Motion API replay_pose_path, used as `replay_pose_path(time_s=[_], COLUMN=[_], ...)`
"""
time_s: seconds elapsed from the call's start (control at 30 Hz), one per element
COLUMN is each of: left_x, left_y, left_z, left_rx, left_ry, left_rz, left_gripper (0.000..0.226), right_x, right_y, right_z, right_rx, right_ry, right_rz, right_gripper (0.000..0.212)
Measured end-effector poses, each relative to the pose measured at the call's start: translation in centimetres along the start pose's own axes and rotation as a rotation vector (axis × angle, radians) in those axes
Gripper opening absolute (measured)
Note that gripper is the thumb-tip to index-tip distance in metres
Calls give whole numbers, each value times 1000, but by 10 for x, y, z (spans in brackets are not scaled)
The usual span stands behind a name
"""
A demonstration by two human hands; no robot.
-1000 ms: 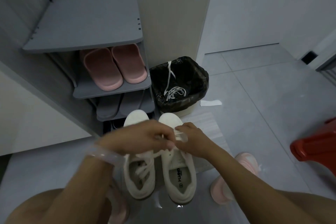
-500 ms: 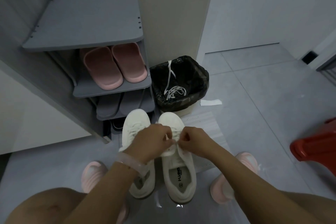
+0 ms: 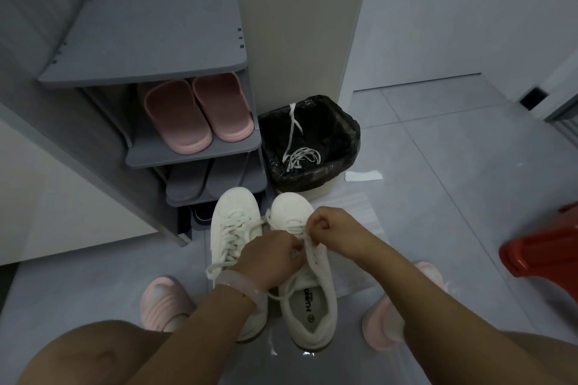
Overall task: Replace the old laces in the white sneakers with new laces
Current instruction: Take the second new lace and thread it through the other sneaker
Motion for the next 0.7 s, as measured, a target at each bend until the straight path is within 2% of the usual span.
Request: replay_pose_path(time_s=[0.07, 0.13, 0.2, 0.33, 0.4, 0.5, 0.57, 0.63, 0.67, 0.7], left_x=[1, 1, 1, 0, 1, 0, 2, 5, 8, 10], left_y=[-1, 1, 2, -7, -11, -16, -17, -16, -15, -14], left_z=[1, 3, 5, 7, 7, 10, 8, 5, 2, 0], left_rx=[17, 41, 44, 56, 18, -40, -90, -176, -242, -313], left_ry=[9, 22, 39, 29, 42, 79, 115, 125, 128, 136], left_rz=[7, 4, 1, -43, 14, 105, 123, 126, 115, 90], left_gripper=[26, 28, 30, 29, 26, 24, 24, 20, 17, 16], right_x=[1, 2, 2, 1, 0, -5, -8, -4, 0, 3], right_y=[7, 11, 7, -4, -5, -17, -19, -17, -13, -10], right_z=[-1, 3, 7, 2, 3, 8, 5, 11, 15, 21], right_rx=[-134, -299, -445, -567, -671, -917, -933, -904, -864, -791], right_ry=[38, 66, 135, 264, 254, 325, 373, 294, 256, 211], right_rz=[-46, -99, -74, 127, 236, 417, 498, 427, 336, 162], right_gripper=[13, 20, 21, 11, 10, 28, 41, 42, 38, 36])
Point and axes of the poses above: each hand's wrist, its own x-axis towards the middle knuckle, its own y-axis out of the back of the hand, z = x × y, the point moved 4 cm from there along x, towards the middle knuckle
